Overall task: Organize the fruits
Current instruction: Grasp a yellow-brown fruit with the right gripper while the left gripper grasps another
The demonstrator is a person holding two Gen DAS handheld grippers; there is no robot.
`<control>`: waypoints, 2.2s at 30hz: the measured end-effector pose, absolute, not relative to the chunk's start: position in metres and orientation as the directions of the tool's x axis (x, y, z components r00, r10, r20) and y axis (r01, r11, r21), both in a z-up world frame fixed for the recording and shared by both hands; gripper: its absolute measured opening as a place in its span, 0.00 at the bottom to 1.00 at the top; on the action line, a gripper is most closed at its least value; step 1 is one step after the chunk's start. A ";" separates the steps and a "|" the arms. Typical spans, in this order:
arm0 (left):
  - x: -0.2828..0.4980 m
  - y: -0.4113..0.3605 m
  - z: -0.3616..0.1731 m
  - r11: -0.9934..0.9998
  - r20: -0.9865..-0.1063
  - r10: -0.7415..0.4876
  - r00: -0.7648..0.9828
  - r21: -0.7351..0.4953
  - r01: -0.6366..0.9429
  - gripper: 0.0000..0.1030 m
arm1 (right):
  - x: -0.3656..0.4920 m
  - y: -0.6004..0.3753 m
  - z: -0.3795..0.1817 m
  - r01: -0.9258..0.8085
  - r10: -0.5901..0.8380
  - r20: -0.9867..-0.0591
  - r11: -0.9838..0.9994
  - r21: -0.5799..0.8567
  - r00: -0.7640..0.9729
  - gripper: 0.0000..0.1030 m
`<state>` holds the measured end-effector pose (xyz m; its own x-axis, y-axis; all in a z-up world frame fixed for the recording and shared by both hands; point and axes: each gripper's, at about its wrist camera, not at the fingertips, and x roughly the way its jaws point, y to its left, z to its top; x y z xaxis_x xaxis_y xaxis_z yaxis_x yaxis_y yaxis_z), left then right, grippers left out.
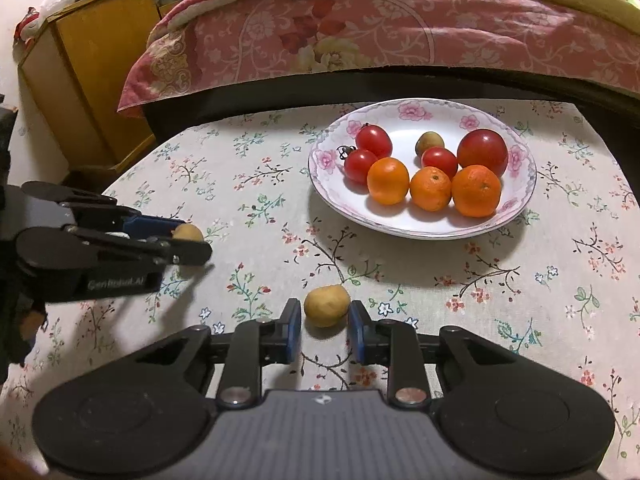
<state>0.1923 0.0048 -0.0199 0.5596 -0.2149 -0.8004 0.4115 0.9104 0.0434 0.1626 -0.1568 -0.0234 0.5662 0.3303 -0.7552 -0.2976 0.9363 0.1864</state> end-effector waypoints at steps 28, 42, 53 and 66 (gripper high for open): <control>0.189 -0.007 -0.031 0.908 -0.812 -0.183 0.555 0.077 0.413 0.67 | 0.163 -0.152 -0.030 -0.327 0.413 -0.745 0.905 0.272 0.524 0.64; 0.191 -0.005 -0.032 0.910 -0.815 -0.149 0.560 0.108 0.400 0.79 | 0.163 -0.152 -0.028 -0.310 0.395 -0.761 0.913 0.263 0.515 0.66; 0.191 -0.004 -0.032 0.910 -0.816 -0.152 0.558 0.106 0.402 0.85 | 0.165 -0.152 -0.023 -0.308 0.385 -0.753 0.918 0.251 0.534 0.50; 0.184 -0.004 -0.031 0.904 -0.793 -0.177 0.582 0.104 0.416 0.77 | 0.169 -0.150 -0.029 -0.304 0.354 -0.761 0.928 0.214 0.544 0.43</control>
<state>0.1843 -0.0039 -0.0313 0.5824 -0.1767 -0.7935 0.4158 0.9035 0.1039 0.1693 -0.1497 -0.0289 0.5442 0.3540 -0.7606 -0.3043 0.9281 0.2143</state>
